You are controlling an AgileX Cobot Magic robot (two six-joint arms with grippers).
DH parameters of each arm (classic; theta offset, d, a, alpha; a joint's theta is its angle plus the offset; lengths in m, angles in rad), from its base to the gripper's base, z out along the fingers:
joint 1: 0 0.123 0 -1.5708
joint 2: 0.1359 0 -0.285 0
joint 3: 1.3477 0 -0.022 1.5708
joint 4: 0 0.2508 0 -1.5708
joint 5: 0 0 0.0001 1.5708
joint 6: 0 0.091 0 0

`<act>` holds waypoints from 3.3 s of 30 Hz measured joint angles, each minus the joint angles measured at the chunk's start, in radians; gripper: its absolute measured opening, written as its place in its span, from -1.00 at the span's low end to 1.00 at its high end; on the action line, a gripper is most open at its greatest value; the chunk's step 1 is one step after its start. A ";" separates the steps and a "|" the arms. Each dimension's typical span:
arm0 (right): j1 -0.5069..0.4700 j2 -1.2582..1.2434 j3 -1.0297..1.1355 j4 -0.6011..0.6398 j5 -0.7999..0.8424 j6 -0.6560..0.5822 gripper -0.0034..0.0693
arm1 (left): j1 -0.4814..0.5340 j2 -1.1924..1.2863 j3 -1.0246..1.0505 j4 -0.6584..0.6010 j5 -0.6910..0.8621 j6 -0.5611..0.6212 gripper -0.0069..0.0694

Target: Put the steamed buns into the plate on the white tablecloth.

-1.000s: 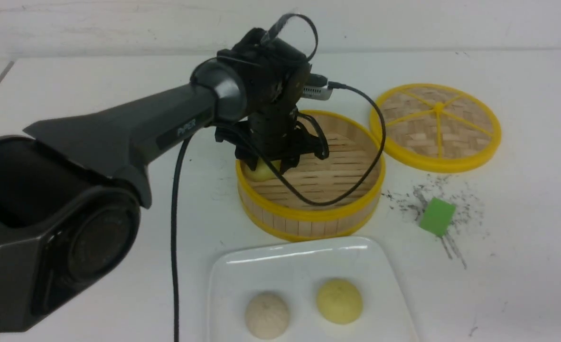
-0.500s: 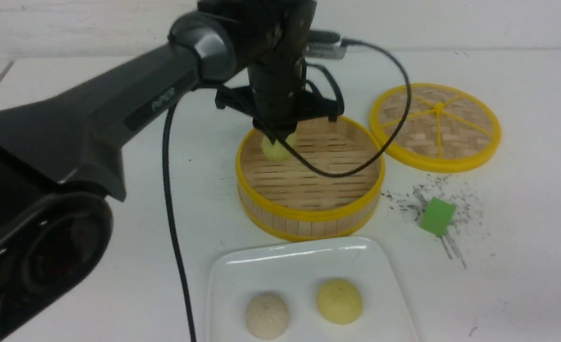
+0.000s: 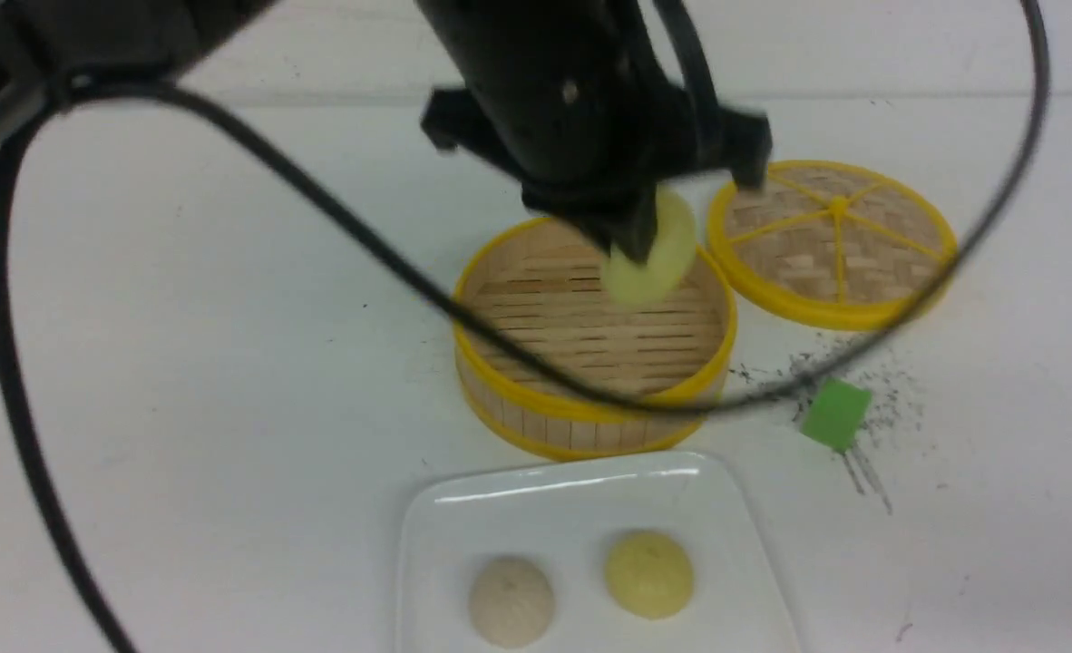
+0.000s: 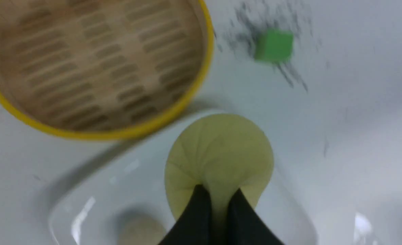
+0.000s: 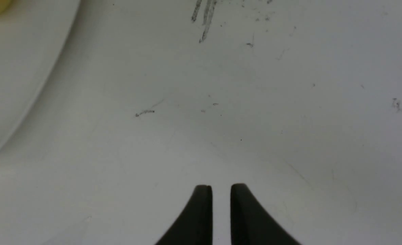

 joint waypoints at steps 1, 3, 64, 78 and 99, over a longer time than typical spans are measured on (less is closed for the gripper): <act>0.000 0.000 0.000 0.000 0.000 0.000 -0.61 | -0.019 -0.007 0.026 -0.003 0.000 0.000 -0.76; 0.000 0.000 0.000 0.000 0.000 0.000 -0.60 | -0.070 -0.015 0.129 -0.009 0.000 0.001 -0.76; 0.000 -0.614 0.130 0.313 -0.376 -0.263 -0.95 | 0.180 0.008 0.077 0.167 -0.001 0.074 -0.79; 0.000 -0.610 0.188 0.413 -0.389 -0.375 -0.93 | 0.180 0.006 0.077 0.147 -0.001 0.084 -0.77; 0.000 -0.610 0.190 0.414 -0.389 -0.375 -0.89 | 0.180 0.006 0.077 0.157 -0.001 0.083 -0.77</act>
